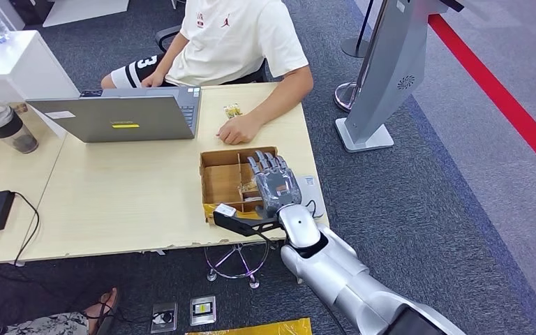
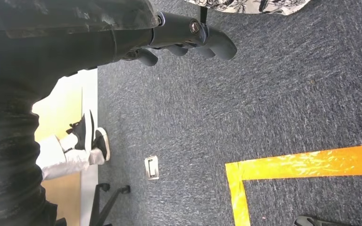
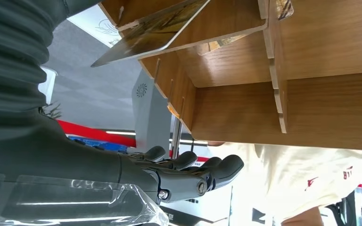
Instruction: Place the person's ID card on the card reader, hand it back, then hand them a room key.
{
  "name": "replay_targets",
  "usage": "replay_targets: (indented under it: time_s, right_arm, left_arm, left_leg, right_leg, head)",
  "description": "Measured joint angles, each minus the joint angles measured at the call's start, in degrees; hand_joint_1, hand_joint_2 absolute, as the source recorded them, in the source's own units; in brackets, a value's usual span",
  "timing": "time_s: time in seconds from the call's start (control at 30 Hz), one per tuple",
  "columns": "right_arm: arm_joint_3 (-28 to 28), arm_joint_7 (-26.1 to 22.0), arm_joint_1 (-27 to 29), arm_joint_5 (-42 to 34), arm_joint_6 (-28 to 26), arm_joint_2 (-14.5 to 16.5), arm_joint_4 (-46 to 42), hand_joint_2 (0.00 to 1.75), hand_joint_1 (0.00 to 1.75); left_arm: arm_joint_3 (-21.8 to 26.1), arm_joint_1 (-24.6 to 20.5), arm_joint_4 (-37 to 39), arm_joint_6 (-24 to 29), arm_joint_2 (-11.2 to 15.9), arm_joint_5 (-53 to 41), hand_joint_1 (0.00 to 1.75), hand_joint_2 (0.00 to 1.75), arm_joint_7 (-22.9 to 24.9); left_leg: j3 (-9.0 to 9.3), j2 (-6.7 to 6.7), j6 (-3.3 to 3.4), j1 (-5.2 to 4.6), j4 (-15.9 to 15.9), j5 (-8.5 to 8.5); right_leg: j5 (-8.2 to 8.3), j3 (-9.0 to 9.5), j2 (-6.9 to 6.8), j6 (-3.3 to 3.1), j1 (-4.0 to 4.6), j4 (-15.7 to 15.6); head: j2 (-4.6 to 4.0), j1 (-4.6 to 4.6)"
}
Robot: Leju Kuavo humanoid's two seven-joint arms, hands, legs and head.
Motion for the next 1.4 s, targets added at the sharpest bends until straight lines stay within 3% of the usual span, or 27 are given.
replay_targets:
  time_s: [0.23, 0.47, 0.53, 0.63, 0.73, 0.8, 1.4]
  right_arm:
    - [-0.9, -0.4, 0.1, -0.3, -1.3, -0.6, 0.4, 1.75, 0.00]
    - [-1.9, -1.0, 1.1, -0.1, -1.6, -1.3, -0.8, 1.75, 0.17]
    - [-2.1, -1.0, 1.5, 0.0, -1.5, -1.4, -1.6, 1.75, 0.40]
    - [-2.4, -1.0, 1.8, 0.1, -1.3, -1.6, -2.4, 1.75, 0.97]
    - [-2.4, -1.0, 2.3, 0.3, -0.8, -1.8, -3.5, 1.75, 1.35]
    - [-2.5, -0.8, 2.7, 0.3, -0.4, -1.9, -4.3, 1.75, 1.51]
    - [-3.3, -0.6, 4.0, 0.9, 0.8, -3.4, -8.7, 1.75, 1.51]
  left_arm:
    - [0.0, 0.0, 0.0, -0.3, 0.0, 0.0, 0.00, 1.75, -0.3]
    - [0.0, 0.0, 0.0, -1.1, 0.1, -0.1, 0.00, 1.75, -0.7]
    - [0.0, 0.0, 0.0, -1.1, 0.1, -0.1, 0.00, 1.75, -0.7]
    - [0.0, 0.0, 0.0, -1.1, 0.1, -0.1, 0.00, 1.75, -0.8]
    - [0.0, 0.0, 0.0, -1.2, 0.1, -0.1, 0.00, 1.75, -0.9]
    - [0.0, 0.0, 0.0, -1.3, 0.1, -0.1, 0.00, 1.75, -0.9]
    - [0.0, 0.0, 0.0, -1.7, 0.5, -0.1, 0.00, 1.75, -1.5]
  left_leg:
    - [0.00, 0.00, 0.00, 0.00, 0.0, 0.00]
    - [0.00, 0.00, 0.00, 0.00, 0.0, 0.00]
    - [0.00, 0.00, 0.00, 0.00, 0.0, 0.00]
    - [0.00, 0.00, 0.00, 0.00, 0.0, 0.00]
    - [0.01, 0.00, 0.00, 0.00, 0.0, 0.00]
    - [0.01, 0.00, 0.00, 0.00, 0.0, 0.00]
    - [0.00, 0.00, 0.00, 0.00, 0.0, 0.00]
  right_leg:
    - [0.00, 0.00, 0.00, 0.00, 0.00, 0.0]
    - [0.00, 0.00, 0.00, 0.00, 0.00, 0.0]
    - [0.00, 0.00, 0.00, 0.00, 0.00, 0.0]
    - [0.00, 0.00, 0.00, 0.00, 0.00, 0.0]
    - [0.00, 0.00, 0.00, 0.00, 0.00, 0.0]
    - [0.00, 0.00, 0.00, 0.00, 0.00, 0.0]
    - [0.00, 0.00, 0.00, 0.00, 0.00, 0.0]
  head:
    - [0.00, -0.01]
    - [0.00, -0.01]
    - [0.00, -0.01]
    - [0.00, -0.01]
    - [0.00, 0.00]
    - [0.00, 0.00]
    - [0.00, -0.01]
